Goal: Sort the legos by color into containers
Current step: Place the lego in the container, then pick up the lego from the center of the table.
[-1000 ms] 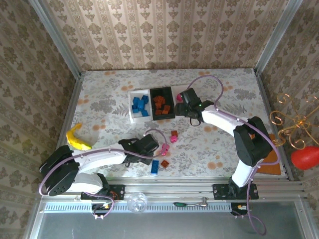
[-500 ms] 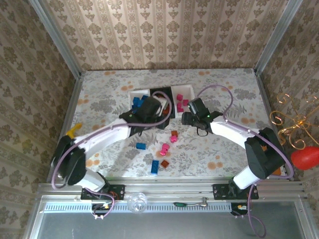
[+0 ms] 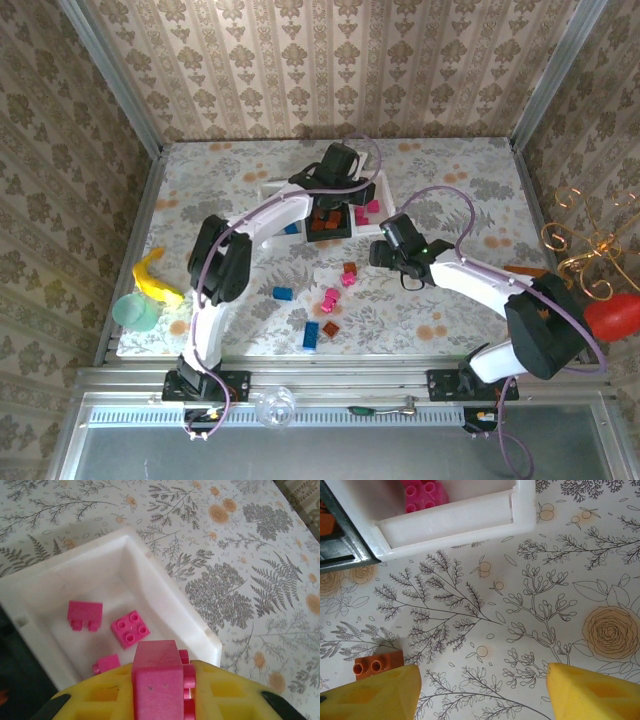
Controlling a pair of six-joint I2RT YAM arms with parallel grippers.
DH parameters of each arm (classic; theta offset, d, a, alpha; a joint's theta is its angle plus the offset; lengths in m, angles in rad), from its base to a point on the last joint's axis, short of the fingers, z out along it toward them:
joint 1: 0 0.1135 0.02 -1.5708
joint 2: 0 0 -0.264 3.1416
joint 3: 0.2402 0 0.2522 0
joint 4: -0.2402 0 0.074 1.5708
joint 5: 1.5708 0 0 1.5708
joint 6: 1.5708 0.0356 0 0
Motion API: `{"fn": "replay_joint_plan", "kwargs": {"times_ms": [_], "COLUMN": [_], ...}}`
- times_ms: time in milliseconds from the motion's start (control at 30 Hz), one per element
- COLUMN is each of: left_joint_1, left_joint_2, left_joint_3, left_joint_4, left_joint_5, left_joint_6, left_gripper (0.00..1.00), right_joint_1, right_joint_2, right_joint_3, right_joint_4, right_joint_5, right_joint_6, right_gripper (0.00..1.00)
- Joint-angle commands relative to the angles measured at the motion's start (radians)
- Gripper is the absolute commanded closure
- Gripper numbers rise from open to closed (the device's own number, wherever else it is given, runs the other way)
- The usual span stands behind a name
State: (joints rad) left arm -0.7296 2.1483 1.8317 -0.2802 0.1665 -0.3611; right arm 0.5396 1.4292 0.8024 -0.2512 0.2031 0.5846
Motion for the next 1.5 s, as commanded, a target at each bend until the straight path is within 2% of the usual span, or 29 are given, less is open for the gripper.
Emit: {"fn": "replay_joint_plan", "kwargs": {"times_ms": [0, 133, 300, 500, 633, 667, 800, 1100, 1300, 1467], "left_joint_1": [0.015, 0.019, 0.021, 0.021, 0.021, 0.021, 0.021, 0.016, 0.015, 0.016], "left_joint_2": [0.067, 0.115, 0.065, -0.143, -0.326, -0.381, -0.584, -1.019, -1.257, -1.358], "left_joint_3": [0.102, 0.181, 0.160, -0.094, -0.333, -0.403, -0.642, -1.106, -1.258, -1.325], "left_joint_4": [-0.062, -0.081, -0.055, 0.121, 0.253, 0.283, 0.348, 0.328, 0.211, 0.130], "left_joint_5": [0.031, 0.037, 0.062, 0.092, 0.085, 0.076, 0.025, -0.146, -0.202, -0.230], "left_joint_6": [0.006, -0.004, -0.020, -0.069, -0.112, -0.121, -0.140, -0.200, -0.231, -0.247], "left_gripper": [0.69, 0.55, 0.40, 0.18, 0.08, 0.01, 0.00, 0.00, 0.00, 0.00], "right_joint_1": [0.017, 0.034, 0.059, 0.092, 0.135, 0.145, 0.178, 0.220, 0.235, 0.243], "right_joint_2": [-0.031, -0.030, -0.031, -0.014, 0.023, 0.037, 0.086, 0.197, 0.254, 0.286], "right_joint_3": [-0.014, -0.018, -0.009, 0.013, 0.034, 0.041, 0.066, 0.104, 0.133, 0.142], "right_joint_4": [-0.019, -0.017, -0.019, 0.006, 0.024, 0.026, 0.035, 0.060, 0.065, 0.063], "right_joint_5": [0.037, 0.041, 0.034, -0.039, -0.051, -0.053, -0.055, -0.063, -0.076, -0.083], "right_joint_6": [0.027, 0.036, 0.035, 0.018, 0.018, 0.020, 0.029, 0.041, 0.038, 0.040], "right_gripper": [0.31, 0.31, 0.31, 0.31, 0.30, 0.30, 0.29, 0.30, 0.32, 0.35]}}
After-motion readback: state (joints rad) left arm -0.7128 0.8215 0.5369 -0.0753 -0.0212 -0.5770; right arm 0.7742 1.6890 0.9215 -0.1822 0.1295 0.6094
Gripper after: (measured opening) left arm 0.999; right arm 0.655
